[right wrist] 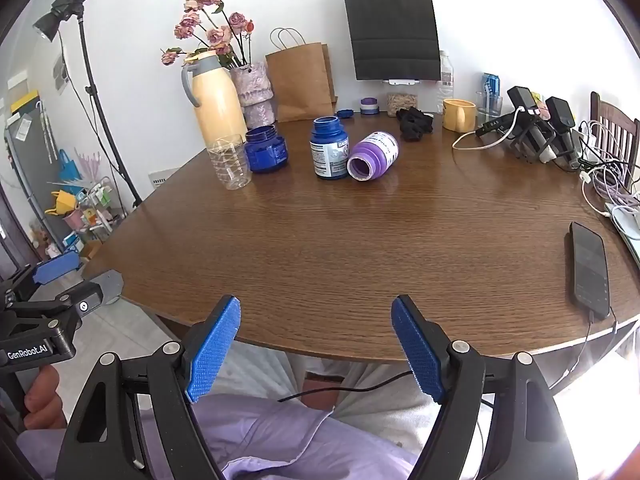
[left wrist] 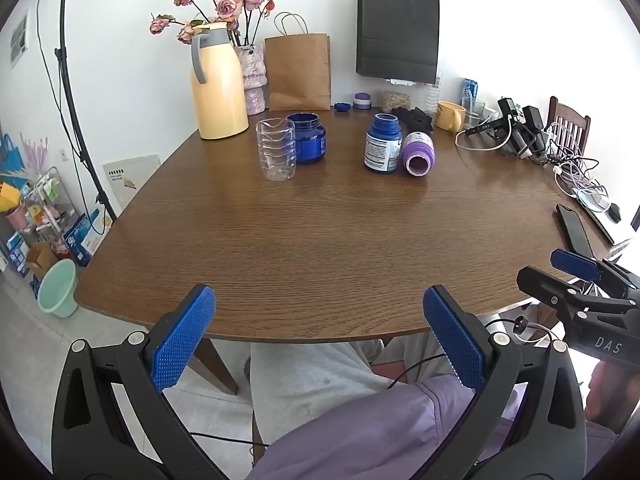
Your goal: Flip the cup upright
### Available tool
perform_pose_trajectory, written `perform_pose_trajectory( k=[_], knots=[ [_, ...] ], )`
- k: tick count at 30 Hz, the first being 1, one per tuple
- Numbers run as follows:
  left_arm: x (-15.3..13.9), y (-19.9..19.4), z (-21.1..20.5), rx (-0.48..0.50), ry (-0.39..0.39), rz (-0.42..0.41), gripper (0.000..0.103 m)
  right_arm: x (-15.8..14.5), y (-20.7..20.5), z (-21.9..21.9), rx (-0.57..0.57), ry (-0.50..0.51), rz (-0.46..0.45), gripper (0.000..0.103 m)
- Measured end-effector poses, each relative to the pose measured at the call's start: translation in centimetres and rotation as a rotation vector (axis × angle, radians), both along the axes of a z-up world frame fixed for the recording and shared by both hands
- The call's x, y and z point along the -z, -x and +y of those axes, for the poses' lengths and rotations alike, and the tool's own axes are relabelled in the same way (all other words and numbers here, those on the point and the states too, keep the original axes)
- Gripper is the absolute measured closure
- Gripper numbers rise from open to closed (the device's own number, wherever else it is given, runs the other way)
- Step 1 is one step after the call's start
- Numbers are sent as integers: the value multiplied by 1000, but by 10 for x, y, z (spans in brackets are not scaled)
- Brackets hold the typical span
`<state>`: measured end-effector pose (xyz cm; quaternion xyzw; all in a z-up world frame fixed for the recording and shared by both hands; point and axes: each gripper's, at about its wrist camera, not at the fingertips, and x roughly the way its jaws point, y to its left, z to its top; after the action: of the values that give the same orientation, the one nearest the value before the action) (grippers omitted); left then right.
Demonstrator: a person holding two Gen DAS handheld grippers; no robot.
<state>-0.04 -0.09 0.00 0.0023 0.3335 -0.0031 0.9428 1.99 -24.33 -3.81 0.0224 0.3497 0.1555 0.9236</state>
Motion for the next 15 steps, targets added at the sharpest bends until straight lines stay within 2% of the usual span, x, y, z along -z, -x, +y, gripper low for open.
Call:
perform_pose_trajectory(
  k=[15],
  knots=[
    [0,0,0,-3,2,7,0,0,0,-1,1,-4,-2,22]
  ],
)
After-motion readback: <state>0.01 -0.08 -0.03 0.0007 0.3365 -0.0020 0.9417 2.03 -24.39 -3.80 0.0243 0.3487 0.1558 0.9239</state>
